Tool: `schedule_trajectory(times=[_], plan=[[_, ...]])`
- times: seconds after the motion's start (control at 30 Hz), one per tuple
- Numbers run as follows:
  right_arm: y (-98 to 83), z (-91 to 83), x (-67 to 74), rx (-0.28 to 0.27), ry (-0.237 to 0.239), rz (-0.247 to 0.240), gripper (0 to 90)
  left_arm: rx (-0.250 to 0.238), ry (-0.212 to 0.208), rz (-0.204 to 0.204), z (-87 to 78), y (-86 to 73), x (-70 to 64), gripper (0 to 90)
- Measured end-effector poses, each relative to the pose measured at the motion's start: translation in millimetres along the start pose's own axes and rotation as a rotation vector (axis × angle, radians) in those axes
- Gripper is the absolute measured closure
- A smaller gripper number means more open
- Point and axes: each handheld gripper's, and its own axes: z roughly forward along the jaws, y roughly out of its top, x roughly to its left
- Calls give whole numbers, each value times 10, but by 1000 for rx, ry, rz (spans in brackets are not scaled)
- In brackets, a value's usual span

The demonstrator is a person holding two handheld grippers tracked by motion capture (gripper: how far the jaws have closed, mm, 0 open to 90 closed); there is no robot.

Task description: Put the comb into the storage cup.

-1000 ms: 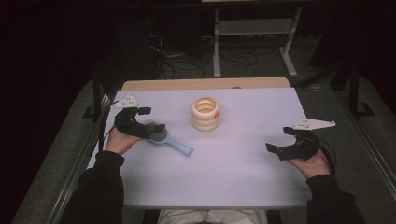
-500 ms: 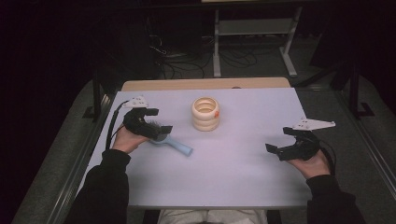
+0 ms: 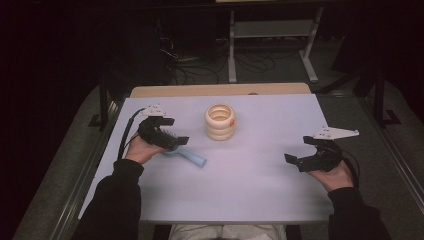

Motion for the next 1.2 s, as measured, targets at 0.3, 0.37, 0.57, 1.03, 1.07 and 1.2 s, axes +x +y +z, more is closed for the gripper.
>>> schedule_trajectory(times=[0.3,0.37,0.57,1.03,1.07,1.2], plan=[[-3,11,0,9,2,0,0,41,-1,13,121,8,-38,0],[-2,10,6,10,2,-1,0,44,-4,10,145,8,-53,0],[-5,25,7,16,1,-6,0,69,-9,20,221,9,-91,0],[-9,44,7,27,3,-9,0,82,-20,-28,364,-51,-118,135],[-9,44,8,26,3,-9,0,82,-20,-28,364,-51,-118,138],[-9,44,7,27,3,-8,0,99,-17,-36,412,-69,-124,158]])
